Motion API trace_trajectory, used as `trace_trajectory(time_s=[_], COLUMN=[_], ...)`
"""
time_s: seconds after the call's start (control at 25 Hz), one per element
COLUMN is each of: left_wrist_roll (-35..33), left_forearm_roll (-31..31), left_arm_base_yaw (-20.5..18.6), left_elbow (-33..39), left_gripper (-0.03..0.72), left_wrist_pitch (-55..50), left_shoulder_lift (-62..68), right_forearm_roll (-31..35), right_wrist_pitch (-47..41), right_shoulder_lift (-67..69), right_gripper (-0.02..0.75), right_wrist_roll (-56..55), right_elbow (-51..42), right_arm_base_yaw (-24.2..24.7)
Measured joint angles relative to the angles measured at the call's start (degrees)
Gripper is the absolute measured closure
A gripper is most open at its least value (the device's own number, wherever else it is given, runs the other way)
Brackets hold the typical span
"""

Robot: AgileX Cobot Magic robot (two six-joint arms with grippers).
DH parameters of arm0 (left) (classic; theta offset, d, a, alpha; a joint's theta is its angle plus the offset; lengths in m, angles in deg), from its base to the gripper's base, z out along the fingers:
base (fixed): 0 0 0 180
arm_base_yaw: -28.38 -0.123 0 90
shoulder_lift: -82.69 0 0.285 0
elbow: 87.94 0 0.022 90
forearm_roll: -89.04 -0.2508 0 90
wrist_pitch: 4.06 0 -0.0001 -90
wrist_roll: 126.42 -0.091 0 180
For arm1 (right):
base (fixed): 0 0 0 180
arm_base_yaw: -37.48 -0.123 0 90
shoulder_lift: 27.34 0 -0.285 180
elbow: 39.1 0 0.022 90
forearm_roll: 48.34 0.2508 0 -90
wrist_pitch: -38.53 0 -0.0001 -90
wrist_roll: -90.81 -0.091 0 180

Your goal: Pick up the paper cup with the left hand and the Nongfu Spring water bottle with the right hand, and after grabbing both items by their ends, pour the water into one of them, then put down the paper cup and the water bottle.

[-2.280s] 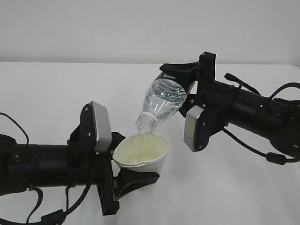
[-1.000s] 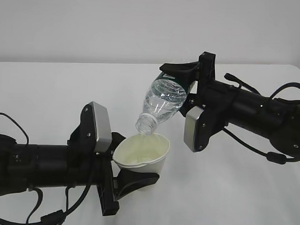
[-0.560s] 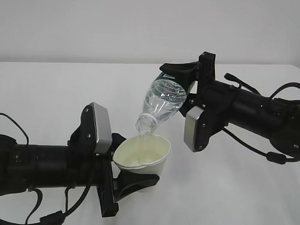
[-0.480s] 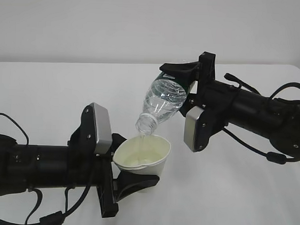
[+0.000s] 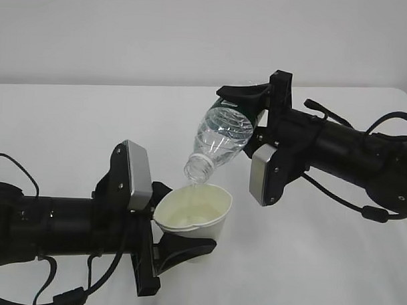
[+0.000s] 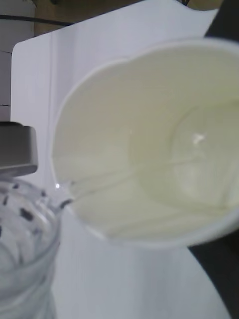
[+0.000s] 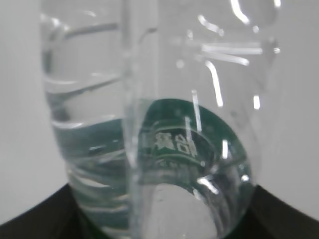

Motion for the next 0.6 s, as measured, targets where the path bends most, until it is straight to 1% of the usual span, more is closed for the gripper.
trace_trajectory(time_s=[0.6], left_wrist_roll=[0.00], left_forearm_roll=[-0.59], left_arm_base_yaw=[0.00], left_elbow=[0.00], left_gripper=[0.262], left_wrist_pitch=[0.00], left_shoulder_lift=[0.00], right_forearm_roll=[0.00], right_wrist_pitch=[0.00], right_shoulder_lift=[0.00], right_gripper=[0.281], right_wrist_roll=[0.46], right_elbow=[0.31], right_arm_base_yaw=[0.00])
